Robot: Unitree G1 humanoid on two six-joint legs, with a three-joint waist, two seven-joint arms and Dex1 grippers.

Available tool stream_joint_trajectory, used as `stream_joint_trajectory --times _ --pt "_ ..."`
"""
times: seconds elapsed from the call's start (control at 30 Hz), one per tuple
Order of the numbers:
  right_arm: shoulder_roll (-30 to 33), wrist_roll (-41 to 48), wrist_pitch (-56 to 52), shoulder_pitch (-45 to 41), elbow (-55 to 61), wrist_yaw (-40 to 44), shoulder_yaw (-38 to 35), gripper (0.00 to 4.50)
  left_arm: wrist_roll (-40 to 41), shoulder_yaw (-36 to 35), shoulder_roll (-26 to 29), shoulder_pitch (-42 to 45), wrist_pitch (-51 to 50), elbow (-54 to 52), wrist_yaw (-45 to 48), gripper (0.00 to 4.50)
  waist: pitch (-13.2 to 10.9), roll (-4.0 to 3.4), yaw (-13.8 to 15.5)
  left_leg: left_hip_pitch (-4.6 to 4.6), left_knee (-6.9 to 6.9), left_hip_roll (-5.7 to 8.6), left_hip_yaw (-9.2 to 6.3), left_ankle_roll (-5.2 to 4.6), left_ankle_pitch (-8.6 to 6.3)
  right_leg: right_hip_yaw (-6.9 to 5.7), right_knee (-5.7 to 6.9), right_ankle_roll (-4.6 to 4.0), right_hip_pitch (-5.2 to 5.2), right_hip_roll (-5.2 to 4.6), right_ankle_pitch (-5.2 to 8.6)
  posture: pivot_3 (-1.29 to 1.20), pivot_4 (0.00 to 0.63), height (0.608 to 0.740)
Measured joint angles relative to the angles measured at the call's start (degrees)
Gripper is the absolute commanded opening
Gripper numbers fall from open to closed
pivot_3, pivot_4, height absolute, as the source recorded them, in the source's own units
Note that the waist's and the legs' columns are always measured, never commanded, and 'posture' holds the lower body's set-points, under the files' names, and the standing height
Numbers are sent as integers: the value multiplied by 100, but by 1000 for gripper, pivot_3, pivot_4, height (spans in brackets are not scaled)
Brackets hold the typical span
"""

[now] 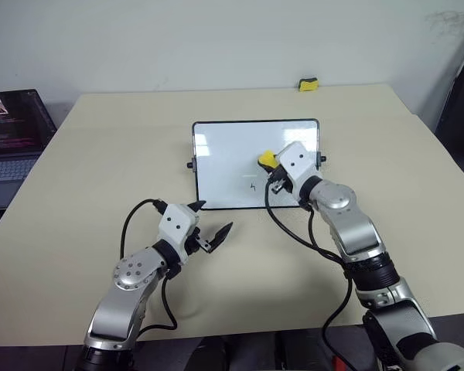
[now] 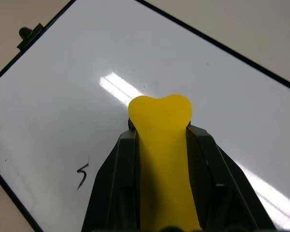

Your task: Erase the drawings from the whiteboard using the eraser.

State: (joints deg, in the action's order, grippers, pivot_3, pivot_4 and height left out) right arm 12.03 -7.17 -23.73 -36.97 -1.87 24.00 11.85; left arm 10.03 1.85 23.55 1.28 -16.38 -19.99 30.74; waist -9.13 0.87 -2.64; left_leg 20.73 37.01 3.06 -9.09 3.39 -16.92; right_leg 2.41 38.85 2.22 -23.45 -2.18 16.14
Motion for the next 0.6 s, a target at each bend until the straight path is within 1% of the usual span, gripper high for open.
stream_joint_trajectory --times 0.23,0.4,0.6 --pt "-212 -182 1018 -439 -917 -452 94 985 -4 1 45 56 83 12 13 4500 0 0 -4 0 0 0 2 2 1 0 0 0 -1 0 0 0 150 740" --pt "-274 -329 1406 -265 -1473 -546 291 985 -3 1 48 135 79 11 7 4500 0 0 -3 0 0 -1 2 3 2 0 0 0 -1 0 0 0 150 740" --pt "-305 -480 1622 -129 -1580 -531 410 985 1 -8 114 157 79 11 8 4500 0 0 -22 -3 0 -1 3 0 0 1 4 0 0 1 0 0 150 740"
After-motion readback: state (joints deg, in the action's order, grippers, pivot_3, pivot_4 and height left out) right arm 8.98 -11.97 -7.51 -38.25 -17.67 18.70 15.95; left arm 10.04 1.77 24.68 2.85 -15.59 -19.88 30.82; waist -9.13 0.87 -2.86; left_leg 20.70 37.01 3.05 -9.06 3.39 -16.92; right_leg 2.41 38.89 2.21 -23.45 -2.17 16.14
